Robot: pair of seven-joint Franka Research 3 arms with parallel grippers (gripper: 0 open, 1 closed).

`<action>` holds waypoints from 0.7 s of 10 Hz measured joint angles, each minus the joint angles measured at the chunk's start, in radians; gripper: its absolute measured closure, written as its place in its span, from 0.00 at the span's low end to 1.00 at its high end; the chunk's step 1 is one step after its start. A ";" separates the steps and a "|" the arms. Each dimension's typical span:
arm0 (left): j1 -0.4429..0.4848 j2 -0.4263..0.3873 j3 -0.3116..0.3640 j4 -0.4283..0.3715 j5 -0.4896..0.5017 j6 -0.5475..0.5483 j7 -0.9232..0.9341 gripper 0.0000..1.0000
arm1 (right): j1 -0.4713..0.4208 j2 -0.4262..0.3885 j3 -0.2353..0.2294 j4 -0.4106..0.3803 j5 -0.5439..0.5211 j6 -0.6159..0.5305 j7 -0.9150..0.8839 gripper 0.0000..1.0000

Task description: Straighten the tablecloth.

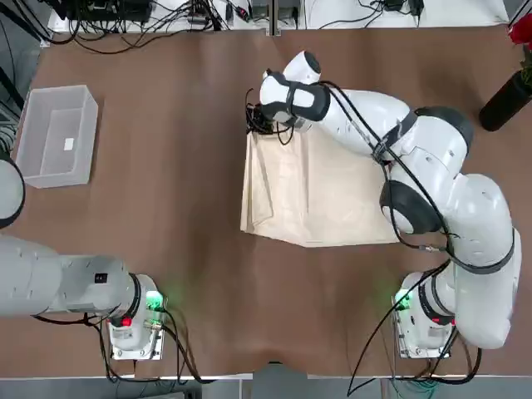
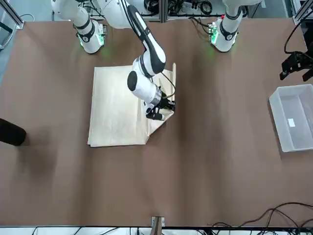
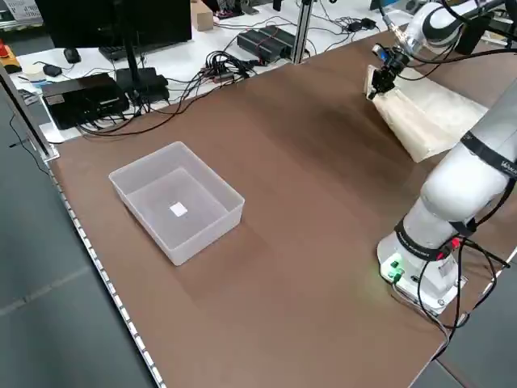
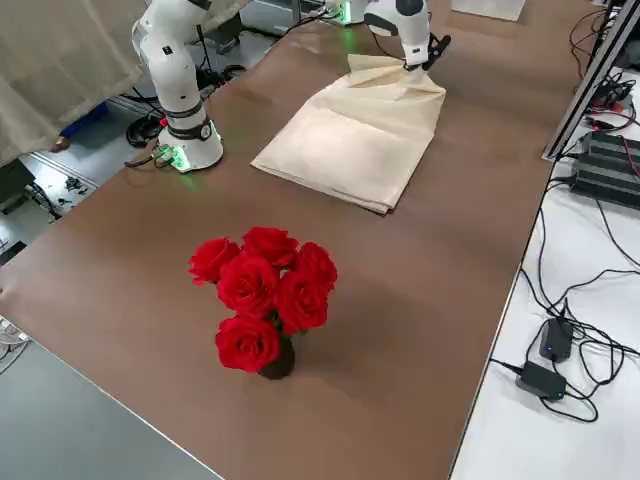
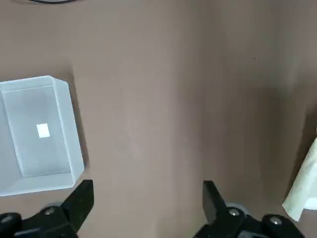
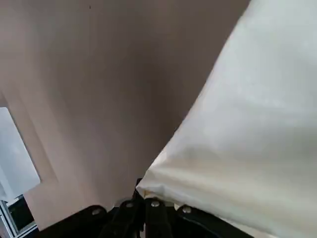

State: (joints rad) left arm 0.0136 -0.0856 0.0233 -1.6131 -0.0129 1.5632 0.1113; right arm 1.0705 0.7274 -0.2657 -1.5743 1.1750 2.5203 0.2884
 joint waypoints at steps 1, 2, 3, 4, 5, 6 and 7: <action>0.000 0.000 0.000 0.000 0.000 0.000 0.003 0.03 | 0.002 0.016 0.006 0.019 0.006 0.007 0.000 0.97; 0.000 0.000 0.000 0.000 0.000 0.000 0.006 0.03 | 0.003 0.032 0.009 0.038 0.011 0.016 0.001 0.97; 0.000 0.000 0.000 0.000 0.000 0.000 0.006 0.03 | 0.003 0.045 0.009 0.052 0.019 0.026 0.001 0.97; 0.001 0.000 0.000 0.000 0.000 0.000 0.006 0.03 | 0.003 0.056 0.009 0.060 0.021 0.033 0.001 0.95; 0.001 0.000 0.000 0.000 0.000 0.000 0.006 0.03 | 0.003 0.064 0.010 0.067 0.021 0.037 0.001 0.93; 0.001 0.000 0.000 0.000 0.000 0.000 0.006 0.03 | 0.003 0.070 0.010 0.073 0.022 0.038 0.002 0.86; 0.001 0.000 0.000 0.000 0.000 0.000 0.006 0.03 | 0.003 0.071 0.010 0.077 0.022 0.039 0.002 0.73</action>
State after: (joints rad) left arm 0.0146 -0.0856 0.0233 -1.6131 -0.0129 1.5632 0.1174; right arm 1.0735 0.7983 -0.2558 -1.4975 1.1968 2.5596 0.2906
